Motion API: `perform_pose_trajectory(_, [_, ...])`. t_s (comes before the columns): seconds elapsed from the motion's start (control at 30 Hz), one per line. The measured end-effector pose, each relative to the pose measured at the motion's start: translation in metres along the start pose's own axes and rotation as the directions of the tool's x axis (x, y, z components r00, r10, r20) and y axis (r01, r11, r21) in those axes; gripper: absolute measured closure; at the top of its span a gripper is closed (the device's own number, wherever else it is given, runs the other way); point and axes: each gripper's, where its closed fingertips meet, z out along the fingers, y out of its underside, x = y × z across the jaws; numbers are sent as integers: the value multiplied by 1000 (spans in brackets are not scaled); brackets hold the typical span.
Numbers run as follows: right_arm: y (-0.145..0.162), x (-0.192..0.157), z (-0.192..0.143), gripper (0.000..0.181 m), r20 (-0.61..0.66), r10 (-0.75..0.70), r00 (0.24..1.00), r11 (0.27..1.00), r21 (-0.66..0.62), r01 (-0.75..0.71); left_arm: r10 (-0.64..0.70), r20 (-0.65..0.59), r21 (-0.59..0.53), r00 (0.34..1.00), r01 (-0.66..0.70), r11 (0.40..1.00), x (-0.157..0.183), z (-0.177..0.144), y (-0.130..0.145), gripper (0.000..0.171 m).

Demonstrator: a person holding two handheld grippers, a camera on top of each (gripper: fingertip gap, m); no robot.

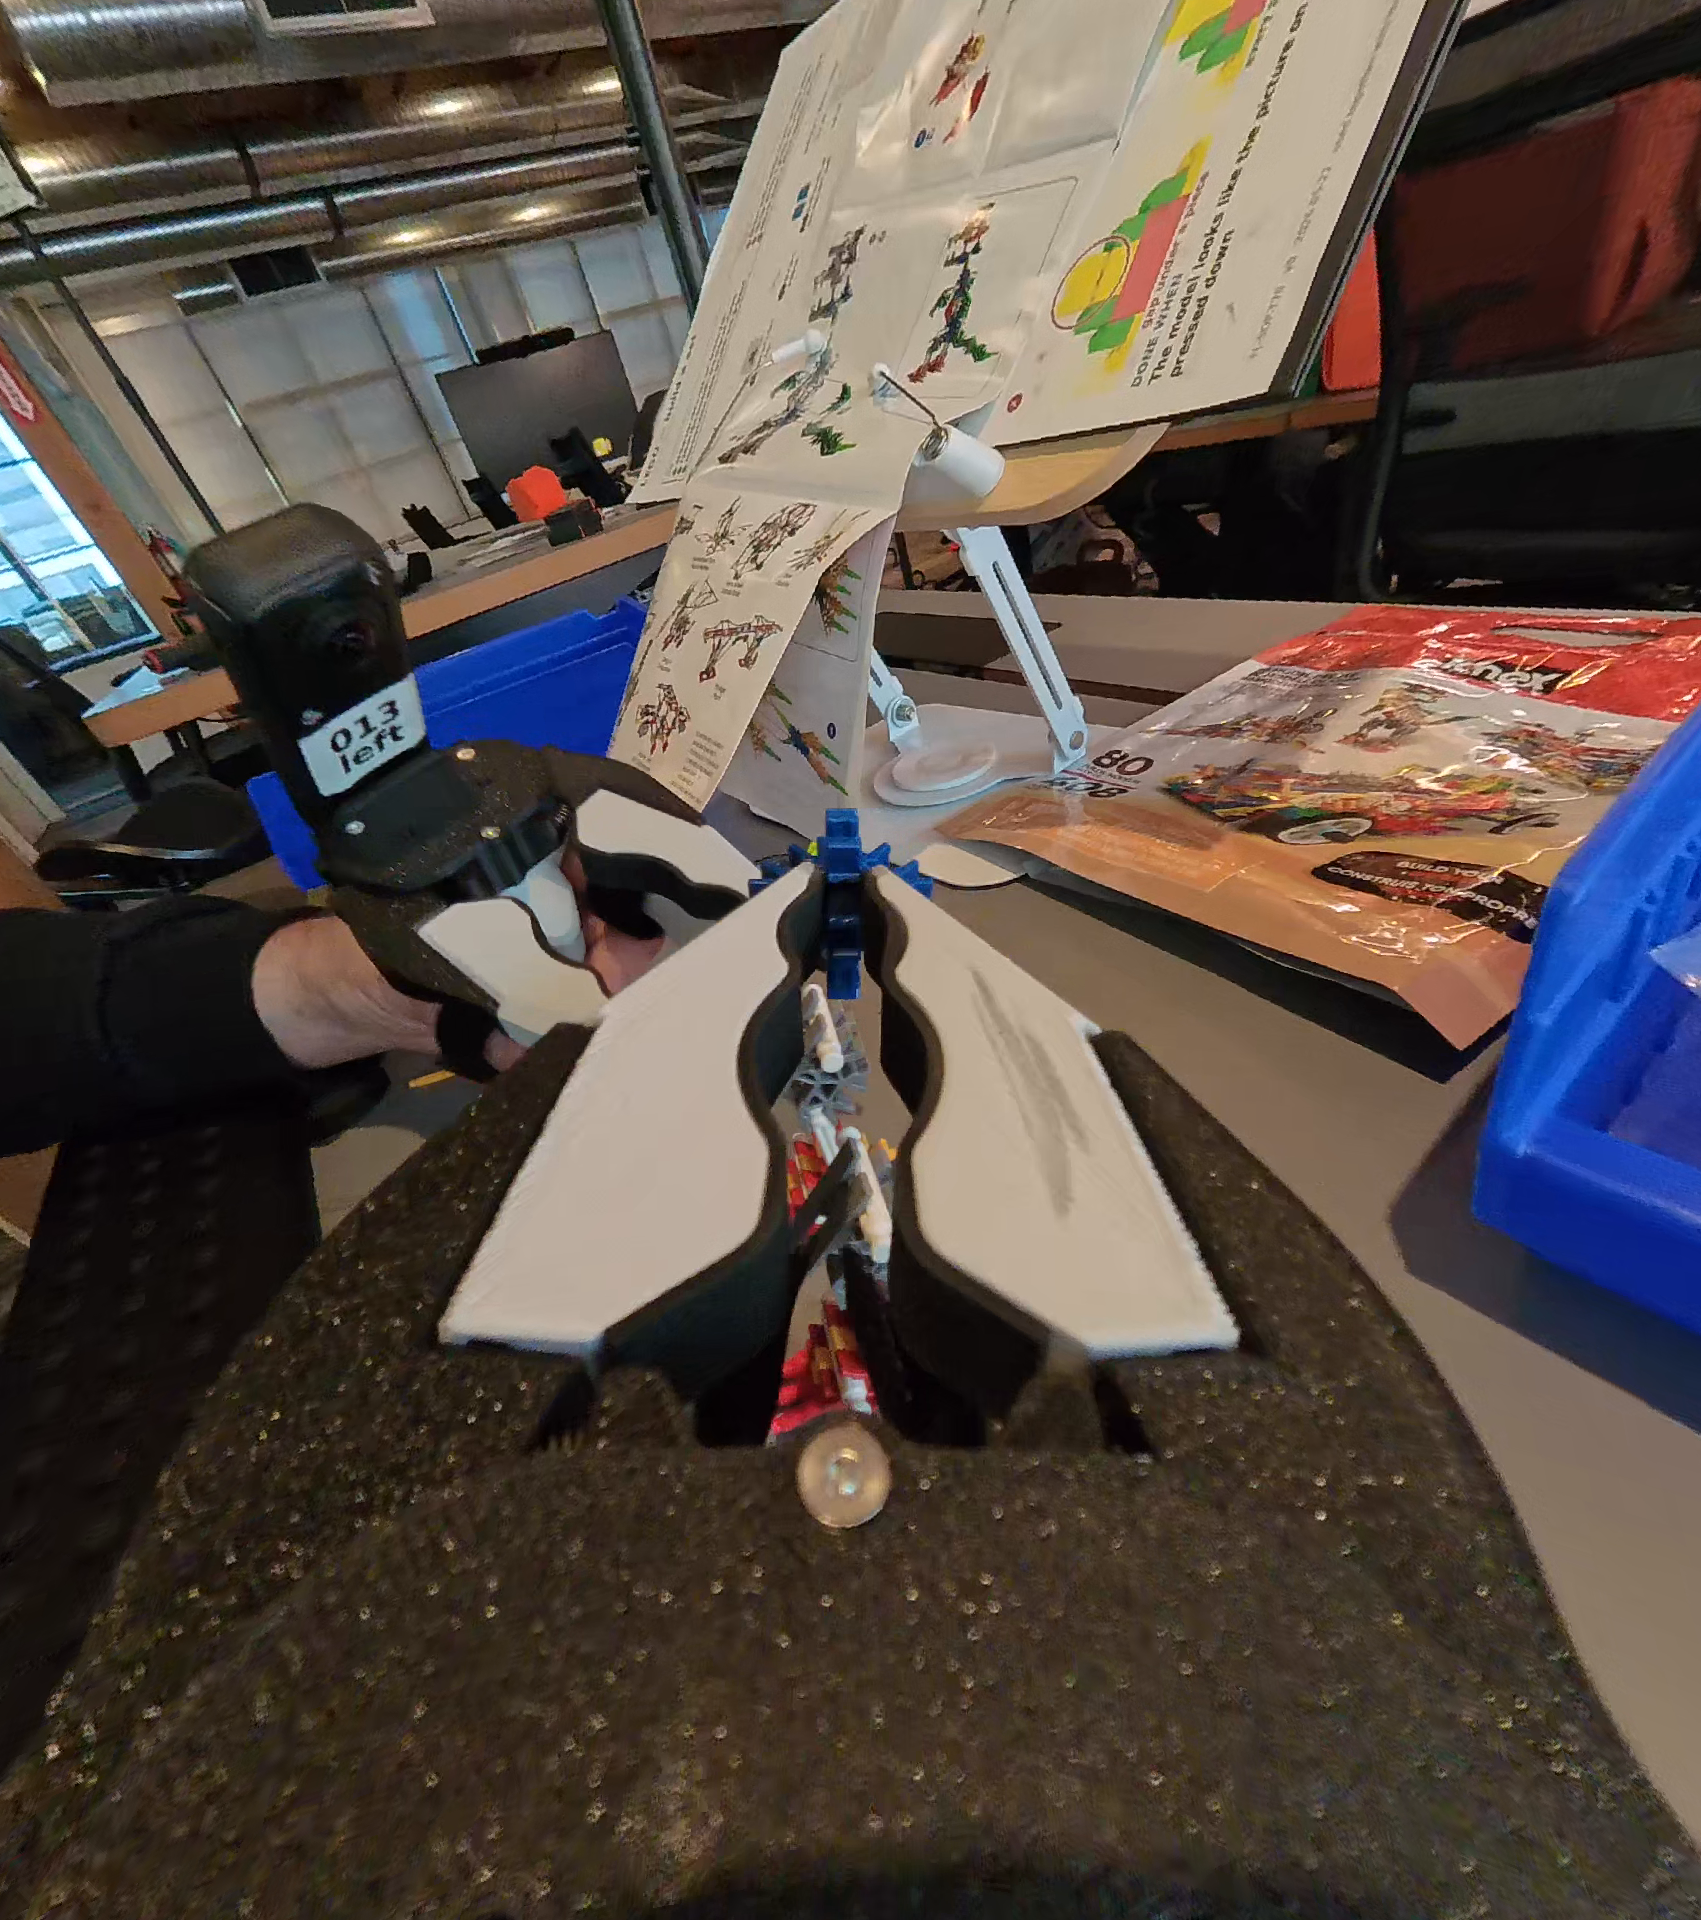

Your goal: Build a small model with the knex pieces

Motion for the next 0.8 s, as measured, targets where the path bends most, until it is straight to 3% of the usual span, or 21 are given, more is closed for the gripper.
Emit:
perform_pose_trajectory(0.2, [-1,1,-1,176,8,21,1000,1000,9,-21,16,-1,-28,1000,-16,999,2,12,3,124])
perform_pose_trajectory(0.3, [0,1,-1,176,5,19,1000,1000,5,-19,39,-5,-39,999,-39,998,4,17,5,136])
perform_pose_trajectory(0.6, [0,4,-3,176,16,38,999,999,11,-38,41,8,-32,999,-40,999,1,18,4,137])
perform_pose_trajectory(0.8, [5,10,-2,176,34,139,990,990,0,-139,23,33,-43,999,-22,999,-10,15,7,136])
